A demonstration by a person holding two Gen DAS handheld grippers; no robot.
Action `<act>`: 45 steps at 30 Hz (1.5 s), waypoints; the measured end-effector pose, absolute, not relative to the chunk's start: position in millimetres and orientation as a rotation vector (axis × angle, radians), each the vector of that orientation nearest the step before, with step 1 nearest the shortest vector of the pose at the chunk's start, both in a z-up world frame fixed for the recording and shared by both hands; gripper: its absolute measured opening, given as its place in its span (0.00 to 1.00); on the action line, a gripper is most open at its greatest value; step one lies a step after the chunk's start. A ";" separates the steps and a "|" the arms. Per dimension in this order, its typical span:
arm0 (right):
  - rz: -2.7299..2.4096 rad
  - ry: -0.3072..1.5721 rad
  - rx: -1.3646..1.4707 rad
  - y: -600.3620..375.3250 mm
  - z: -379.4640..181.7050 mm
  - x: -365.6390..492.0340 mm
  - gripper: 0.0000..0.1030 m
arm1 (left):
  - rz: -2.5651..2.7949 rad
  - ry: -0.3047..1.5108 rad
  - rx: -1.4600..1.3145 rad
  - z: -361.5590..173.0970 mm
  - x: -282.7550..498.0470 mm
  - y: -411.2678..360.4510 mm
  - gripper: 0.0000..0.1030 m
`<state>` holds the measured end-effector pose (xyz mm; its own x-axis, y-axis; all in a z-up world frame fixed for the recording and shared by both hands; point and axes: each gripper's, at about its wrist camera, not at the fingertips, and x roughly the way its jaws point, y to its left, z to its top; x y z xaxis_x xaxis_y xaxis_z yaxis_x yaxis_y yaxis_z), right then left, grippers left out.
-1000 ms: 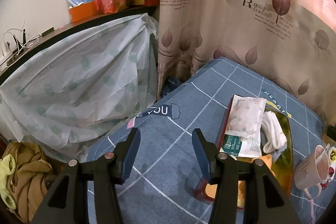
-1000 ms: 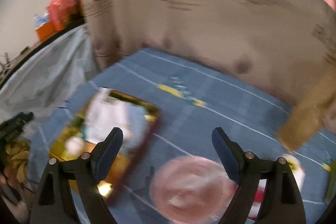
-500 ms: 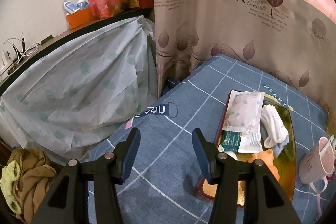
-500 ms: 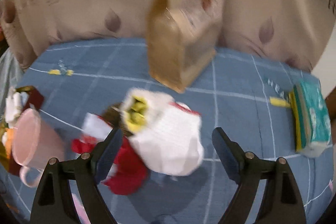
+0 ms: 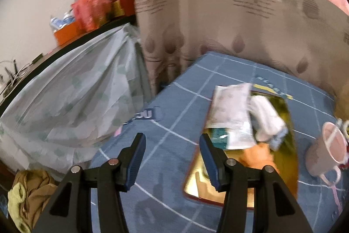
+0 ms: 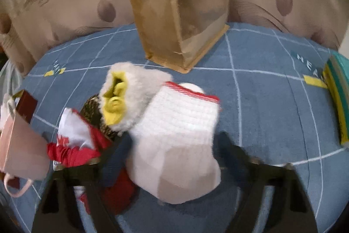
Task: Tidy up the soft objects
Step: 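Move the right gripper to the white knit glove and grasp it, then lift the white knit glove with the right gripper while the left gripper grasps the red-white cloth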
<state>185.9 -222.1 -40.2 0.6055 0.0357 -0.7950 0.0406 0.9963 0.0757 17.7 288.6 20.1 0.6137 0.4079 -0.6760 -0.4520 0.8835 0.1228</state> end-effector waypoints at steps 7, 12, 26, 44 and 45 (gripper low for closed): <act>-0.020 0.903 0.090 -235.5 -36.2 158.8 0.41 | 0.330 0.762 -0.057 28.5 30.1 232.6 0.51; -0.062 0.901 0.115 -266.8 -36.9 130.6 0.41 | 0.162 0.761 -0.025 37.2 46.0 174.9 0.51; -0.128 0.845 0.144 -298.8 -41.7 90.8 0.42 | -0.248 0.842 0.030 44.9 83.8 7.6 0.58; -0.076 0.833 0.226 -307.5 -42.0 89.3 0.47 | -0.300 1.074 0.089 -46.5 158.7 -91.1 0.58; -0.074 0.832 0.229 -308.3 -42.2 89.5 0.47 | -0.293 1.085 0.084 -51.4 162.9 -91.1 0.58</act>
